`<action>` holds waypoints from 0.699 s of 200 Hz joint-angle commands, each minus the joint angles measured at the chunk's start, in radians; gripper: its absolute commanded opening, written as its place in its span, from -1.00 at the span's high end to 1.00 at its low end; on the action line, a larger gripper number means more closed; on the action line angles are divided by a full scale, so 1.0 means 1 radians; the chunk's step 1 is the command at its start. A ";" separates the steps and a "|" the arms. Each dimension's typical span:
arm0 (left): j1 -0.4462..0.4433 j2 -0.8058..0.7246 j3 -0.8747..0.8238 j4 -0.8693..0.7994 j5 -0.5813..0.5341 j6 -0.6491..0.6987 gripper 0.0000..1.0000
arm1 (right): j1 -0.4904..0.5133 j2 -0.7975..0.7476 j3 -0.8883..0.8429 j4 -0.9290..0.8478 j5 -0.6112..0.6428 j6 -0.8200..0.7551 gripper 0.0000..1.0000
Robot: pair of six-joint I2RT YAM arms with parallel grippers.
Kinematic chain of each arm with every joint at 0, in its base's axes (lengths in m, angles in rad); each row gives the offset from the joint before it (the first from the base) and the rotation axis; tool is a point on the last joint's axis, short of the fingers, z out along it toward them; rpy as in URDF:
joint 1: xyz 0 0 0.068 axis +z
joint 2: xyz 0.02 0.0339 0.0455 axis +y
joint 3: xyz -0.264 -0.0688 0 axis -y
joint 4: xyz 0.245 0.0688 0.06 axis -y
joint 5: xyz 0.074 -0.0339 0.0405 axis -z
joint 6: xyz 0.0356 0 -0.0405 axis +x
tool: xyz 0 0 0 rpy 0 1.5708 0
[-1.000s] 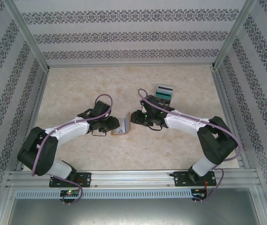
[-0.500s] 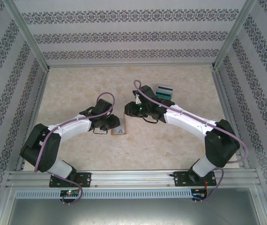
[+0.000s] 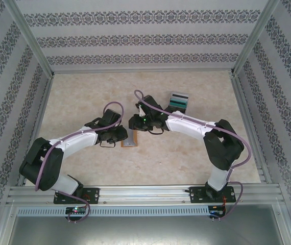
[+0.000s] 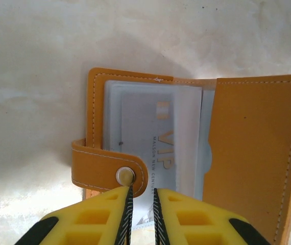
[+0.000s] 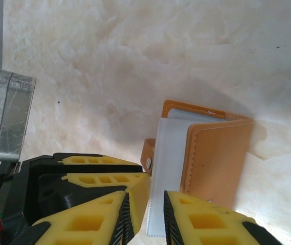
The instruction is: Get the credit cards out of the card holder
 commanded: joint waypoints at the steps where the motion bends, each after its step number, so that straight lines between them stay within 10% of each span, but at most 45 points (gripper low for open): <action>1: -0.004 -0.020 -0.024 -0.026 -0.018 -0.005 0.62 | 0.013 0.026 0.042 -0.040 0.006 0.004 0.44; 140: -0.018 0.016 0.034 0.091 0.123 0.001 0.51 | -0.023 -0.035 -0.120 -0.171 0.189 -0.040 0.31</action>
